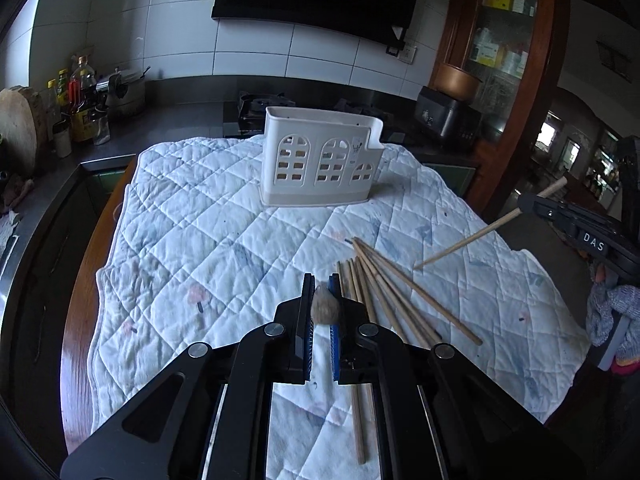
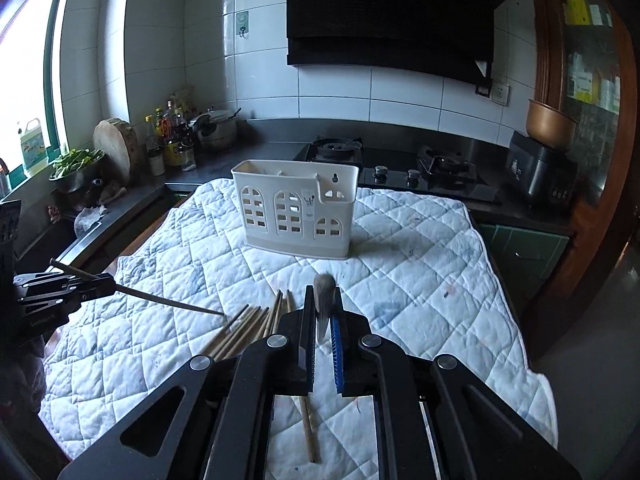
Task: Organize utensils
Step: 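Lift the left gripper's chopstick into the white holder and open while the right gripper does likewise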
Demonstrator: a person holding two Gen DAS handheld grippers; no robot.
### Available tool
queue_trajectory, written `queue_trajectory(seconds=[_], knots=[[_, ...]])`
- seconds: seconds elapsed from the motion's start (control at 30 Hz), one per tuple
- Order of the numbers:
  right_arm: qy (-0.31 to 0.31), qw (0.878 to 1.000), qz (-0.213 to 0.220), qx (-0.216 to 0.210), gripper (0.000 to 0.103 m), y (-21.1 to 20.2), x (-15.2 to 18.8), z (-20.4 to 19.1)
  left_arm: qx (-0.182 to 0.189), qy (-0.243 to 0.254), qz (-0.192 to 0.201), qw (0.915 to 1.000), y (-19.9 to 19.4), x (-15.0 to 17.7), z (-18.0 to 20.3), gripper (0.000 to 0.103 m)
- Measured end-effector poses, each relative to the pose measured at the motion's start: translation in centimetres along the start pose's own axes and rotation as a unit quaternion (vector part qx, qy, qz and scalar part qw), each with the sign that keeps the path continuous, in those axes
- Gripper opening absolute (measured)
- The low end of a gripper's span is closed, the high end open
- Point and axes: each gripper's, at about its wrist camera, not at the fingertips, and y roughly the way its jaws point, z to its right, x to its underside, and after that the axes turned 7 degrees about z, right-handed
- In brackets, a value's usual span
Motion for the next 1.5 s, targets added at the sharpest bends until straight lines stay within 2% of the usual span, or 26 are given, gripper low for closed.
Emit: queue_trajectory(seconds=[0.37,0.67,0.9,1.0,1.13,1.5], knots=[[-0.011,0.999,0.002,-0.030,0.007,2.9,-9.2,1.1,0.007,0.025,0.011,0.9996,1.9,-7.0,0.3,0.005],[-0.008,0.999,0.028,-0.016,0.007,6.0,-15.7,1.9,0.003,0.043,0.083,0.9957,2.3,-16.8,1.3,0.005],[-0.008,0.999,0.034,-0.003,0.007,9.2,-18.2,2.4,-0.028,0.049,0.129,0.9900,4.6,-23.1,1.8,0.005],[-0.006,0.999,0.035,-0.002,0.007,10.7,-18.8,2.7,-0.038,0.044,0.135,0.9892,6.5,-24.2,1.6,0.005],[-0.007,1.000,0.030,-0.003,0.007,12.8,-18.9,2.7,-0.047,0.039,0.123,0.9906,9.4,-24.2,0.9,0.005],[-0.006,1.000,-0.017,-0.014,0.007,17.5,-16.0,2.3,-0.047,0.025,0.069,0.9962,13.7,-21.4,-1.5,0.006]])
